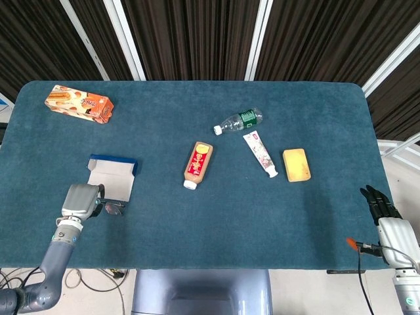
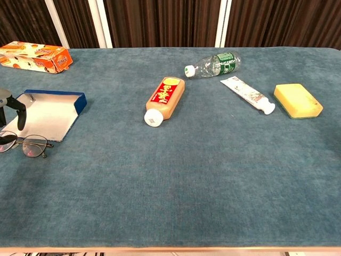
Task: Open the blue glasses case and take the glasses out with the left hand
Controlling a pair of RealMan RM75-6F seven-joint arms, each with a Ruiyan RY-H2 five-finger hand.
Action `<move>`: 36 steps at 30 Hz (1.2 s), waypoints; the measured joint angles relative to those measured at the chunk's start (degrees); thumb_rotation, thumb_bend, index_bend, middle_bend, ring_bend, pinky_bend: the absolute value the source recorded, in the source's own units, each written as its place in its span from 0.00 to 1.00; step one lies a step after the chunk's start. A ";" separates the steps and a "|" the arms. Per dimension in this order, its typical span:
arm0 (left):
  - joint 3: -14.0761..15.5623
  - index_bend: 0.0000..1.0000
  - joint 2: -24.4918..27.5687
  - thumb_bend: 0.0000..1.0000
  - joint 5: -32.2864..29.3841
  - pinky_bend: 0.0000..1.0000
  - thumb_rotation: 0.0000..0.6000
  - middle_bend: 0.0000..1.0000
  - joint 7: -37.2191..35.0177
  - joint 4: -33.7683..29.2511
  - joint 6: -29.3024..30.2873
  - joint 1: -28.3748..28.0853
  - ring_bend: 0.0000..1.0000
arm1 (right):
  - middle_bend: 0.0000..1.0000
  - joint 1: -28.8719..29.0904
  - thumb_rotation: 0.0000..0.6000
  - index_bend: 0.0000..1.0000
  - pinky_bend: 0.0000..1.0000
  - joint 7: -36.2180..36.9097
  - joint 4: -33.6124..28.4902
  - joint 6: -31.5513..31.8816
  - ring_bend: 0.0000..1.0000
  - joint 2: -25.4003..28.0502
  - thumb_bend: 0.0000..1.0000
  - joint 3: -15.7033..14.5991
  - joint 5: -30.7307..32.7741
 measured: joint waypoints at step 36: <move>0.11 0.54 -2.51 0.34 -0.50 1.00 1.00 1.00 0.72 3.28 -1.32 -0.41 0.99 | 0.00 -0.01 1.00 0.00 0.19 0.06 -0.05 0.04 0.00 0.04 0.18 0.05 0.04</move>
